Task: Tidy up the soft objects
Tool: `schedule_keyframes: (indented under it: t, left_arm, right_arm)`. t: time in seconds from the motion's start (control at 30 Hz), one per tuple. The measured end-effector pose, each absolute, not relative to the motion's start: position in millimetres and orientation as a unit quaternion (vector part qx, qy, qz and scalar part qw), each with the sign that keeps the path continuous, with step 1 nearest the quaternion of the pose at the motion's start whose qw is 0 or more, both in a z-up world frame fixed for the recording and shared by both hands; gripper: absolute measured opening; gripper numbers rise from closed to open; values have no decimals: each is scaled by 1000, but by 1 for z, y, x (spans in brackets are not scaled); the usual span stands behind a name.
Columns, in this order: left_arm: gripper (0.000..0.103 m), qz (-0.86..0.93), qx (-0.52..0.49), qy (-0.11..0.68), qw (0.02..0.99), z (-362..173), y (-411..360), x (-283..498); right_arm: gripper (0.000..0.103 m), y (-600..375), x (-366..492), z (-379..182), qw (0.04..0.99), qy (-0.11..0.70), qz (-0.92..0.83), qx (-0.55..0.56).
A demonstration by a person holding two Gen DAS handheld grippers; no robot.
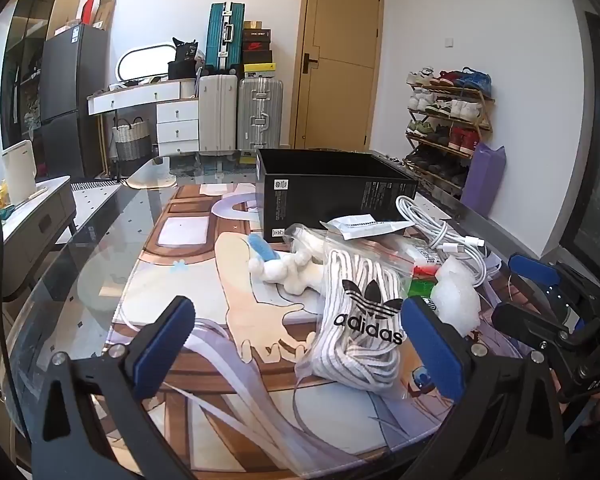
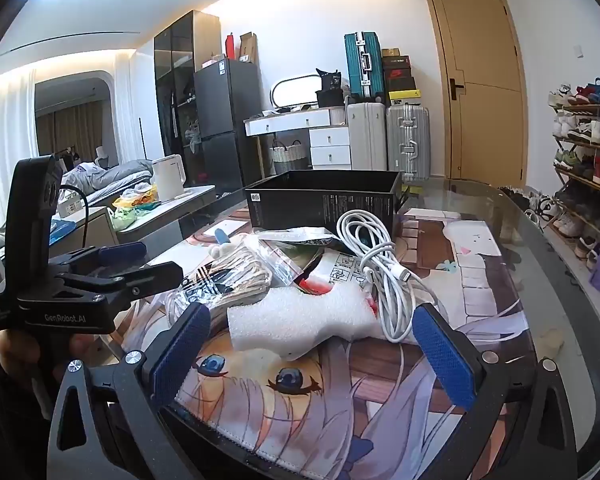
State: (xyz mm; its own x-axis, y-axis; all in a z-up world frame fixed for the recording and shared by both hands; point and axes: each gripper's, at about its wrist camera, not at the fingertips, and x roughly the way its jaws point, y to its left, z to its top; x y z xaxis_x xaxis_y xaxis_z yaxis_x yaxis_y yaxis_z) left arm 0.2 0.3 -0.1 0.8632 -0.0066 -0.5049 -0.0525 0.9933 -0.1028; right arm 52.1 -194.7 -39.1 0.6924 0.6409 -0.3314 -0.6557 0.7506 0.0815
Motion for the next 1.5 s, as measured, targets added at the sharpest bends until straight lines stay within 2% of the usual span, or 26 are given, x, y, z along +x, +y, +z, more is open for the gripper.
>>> schedule_keyframes:
  t: [1.5]
  left_arm:
    - [103,16,-56,253,966,0,3,-1]
  right_arm:
    - [102,-192,51,-42,918,176,355,-26]
